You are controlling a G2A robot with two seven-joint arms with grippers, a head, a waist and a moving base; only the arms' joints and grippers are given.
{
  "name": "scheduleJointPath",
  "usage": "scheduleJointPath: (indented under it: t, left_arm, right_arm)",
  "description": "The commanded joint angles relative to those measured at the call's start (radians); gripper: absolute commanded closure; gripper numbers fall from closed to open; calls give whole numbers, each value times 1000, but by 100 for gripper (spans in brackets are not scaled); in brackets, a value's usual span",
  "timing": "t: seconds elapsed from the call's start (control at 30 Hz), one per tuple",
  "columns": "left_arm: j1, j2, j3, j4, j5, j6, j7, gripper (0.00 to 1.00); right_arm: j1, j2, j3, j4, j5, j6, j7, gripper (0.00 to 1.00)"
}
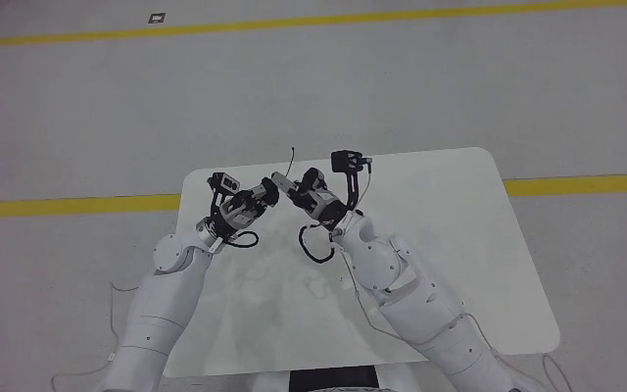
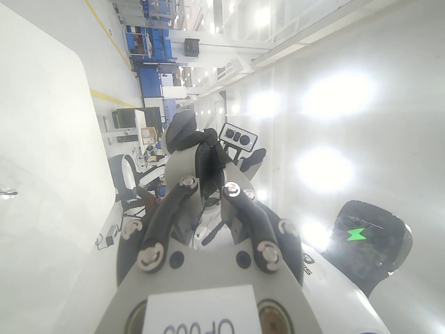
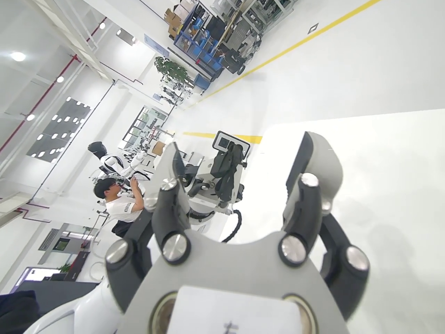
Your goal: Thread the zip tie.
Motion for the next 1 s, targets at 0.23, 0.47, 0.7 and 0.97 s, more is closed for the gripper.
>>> scheduleJointPath:
  t: [0.23, 0.47, 0.7, 0.97]
  left_arm:
    - [0, 0, 0, 0, 0, 0, 0, 100]
    - [0, 0, 0, 0, 0, 0, 0, 100]
    - [6, 4, -10, -12, -28, 60, 23, 100]
    - [31, 19, -72, -35, -223, 246, -97, 100]
  right_arm:
    - [-18, 2, 32, -6, 25, -6, -6, 0]
    - [-18, 2, 39, -5, 28, 7, -7, 0]
    - [-16, 13, 30, 7, -169, -34, -38, 0]
    - [-64, 24, 22, 2, -361, -86, -150, 0]
